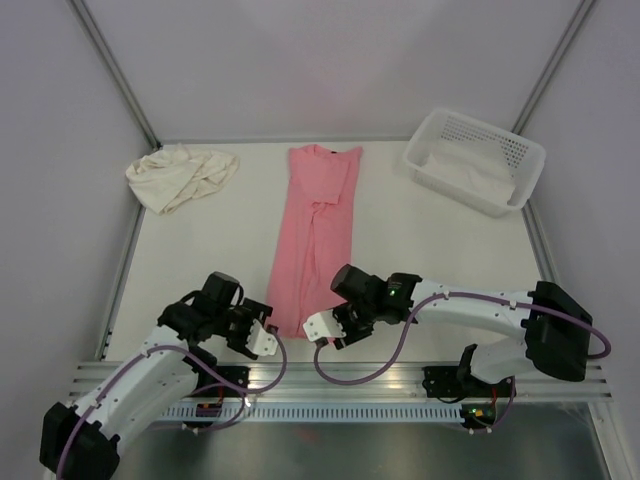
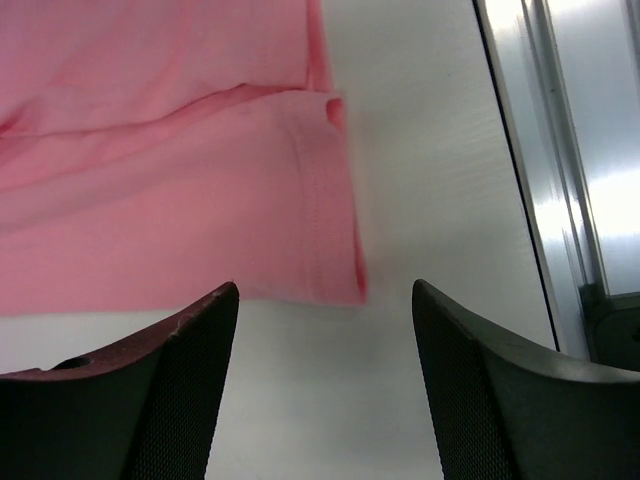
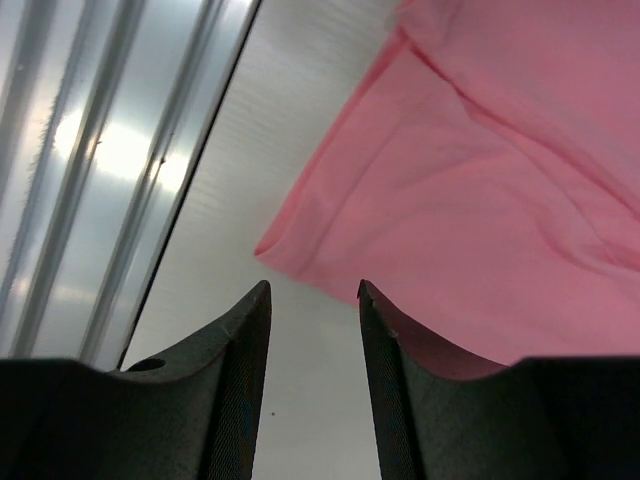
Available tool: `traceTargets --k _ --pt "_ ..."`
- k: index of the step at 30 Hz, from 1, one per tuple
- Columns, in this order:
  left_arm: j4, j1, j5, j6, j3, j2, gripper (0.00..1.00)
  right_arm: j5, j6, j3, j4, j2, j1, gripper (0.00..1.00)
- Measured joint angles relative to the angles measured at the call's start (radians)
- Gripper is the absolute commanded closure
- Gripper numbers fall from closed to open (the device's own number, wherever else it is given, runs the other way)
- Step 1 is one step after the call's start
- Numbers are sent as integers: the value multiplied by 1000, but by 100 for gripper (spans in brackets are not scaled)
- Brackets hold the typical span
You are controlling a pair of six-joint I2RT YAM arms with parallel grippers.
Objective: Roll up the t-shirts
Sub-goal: Roll the tshirt
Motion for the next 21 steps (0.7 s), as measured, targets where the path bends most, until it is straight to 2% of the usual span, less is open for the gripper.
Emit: traceTargets --k 4,10,21 --pt "0 -90 -48 -2 1 55 28 -29 -26 -22 -29 1 10 49" --pt "9 -198 -122 -48 10 158 30 -13 -11 -116 66 10 19 48" --pt "63 -214 -221 -68 12 157 38 29 35 -116 187 92 61 51"
